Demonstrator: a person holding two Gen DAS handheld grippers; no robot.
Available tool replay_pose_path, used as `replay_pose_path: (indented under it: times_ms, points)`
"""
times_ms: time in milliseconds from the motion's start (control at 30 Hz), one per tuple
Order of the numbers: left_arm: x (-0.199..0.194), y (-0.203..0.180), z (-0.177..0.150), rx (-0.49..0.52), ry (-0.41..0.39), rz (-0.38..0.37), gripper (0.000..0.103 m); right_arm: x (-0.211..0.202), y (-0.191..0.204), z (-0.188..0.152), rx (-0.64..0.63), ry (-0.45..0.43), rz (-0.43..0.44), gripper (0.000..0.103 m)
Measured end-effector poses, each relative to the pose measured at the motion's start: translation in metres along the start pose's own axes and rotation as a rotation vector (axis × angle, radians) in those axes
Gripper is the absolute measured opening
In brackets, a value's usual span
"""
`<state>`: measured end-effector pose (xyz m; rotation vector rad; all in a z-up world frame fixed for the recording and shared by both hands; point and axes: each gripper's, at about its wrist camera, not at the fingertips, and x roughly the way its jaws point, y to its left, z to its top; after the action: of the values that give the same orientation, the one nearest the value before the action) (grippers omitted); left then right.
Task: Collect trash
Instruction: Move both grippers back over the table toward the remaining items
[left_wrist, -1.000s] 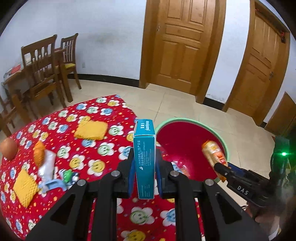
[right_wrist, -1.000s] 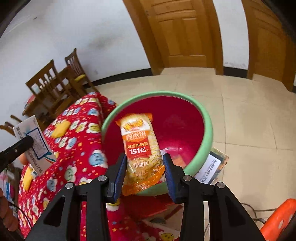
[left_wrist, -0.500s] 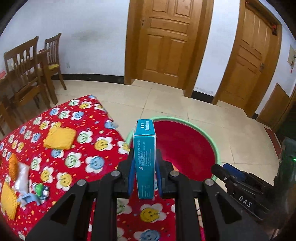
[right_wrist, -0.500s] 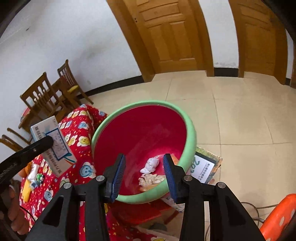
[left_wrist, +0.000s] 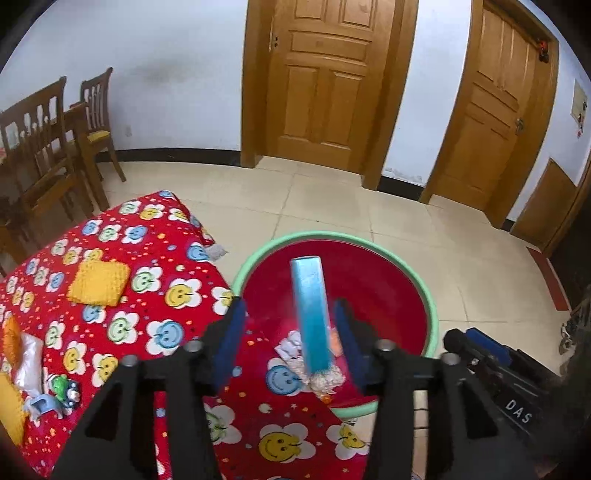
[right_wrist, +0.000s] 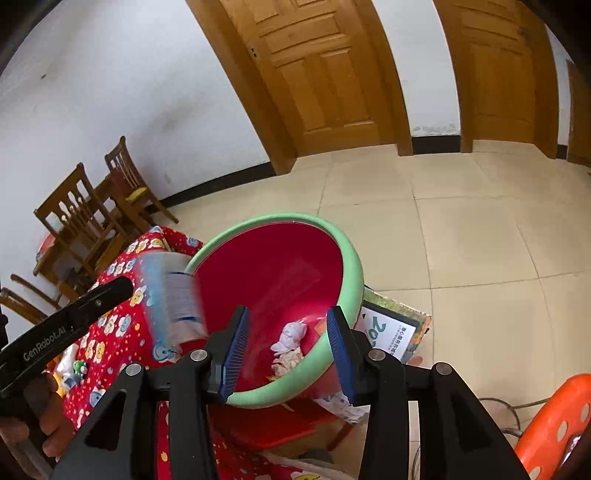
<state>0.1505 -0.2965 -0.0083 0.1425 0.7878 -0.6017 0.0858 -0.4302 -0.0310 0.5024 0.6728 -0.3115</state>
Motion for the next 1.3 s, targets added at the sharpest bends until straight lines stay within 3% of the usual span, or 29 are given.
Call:
replay_pose_path:
  times_ms: [167,367,667,1300]
  points:
    - [-0.009,0.011,-0.002,-0.030,-0.002,0.034,0.063,-0.007,0.004,-0.001,-0.005,-0.007,0.014,0.045]
    - [-0.022,0.029,-0.008,-0.070,-0.001,0.075,0.067,-0.018,0.018,-0.002,-0.024,-0.022,0.043,0.052]
    - [-0.053,0.064,-0.022,-0.137,-0.019,0.135,0.073,-0.026,0.052,-0.005,-0.078,-0.018,0.093,0.053]
    - [-0.111,0.161,-0.064,-0.275,-0.034,0.324,0.075,-0.019,0.133,-0.028,-0.217,0.052,0.208,0.057]
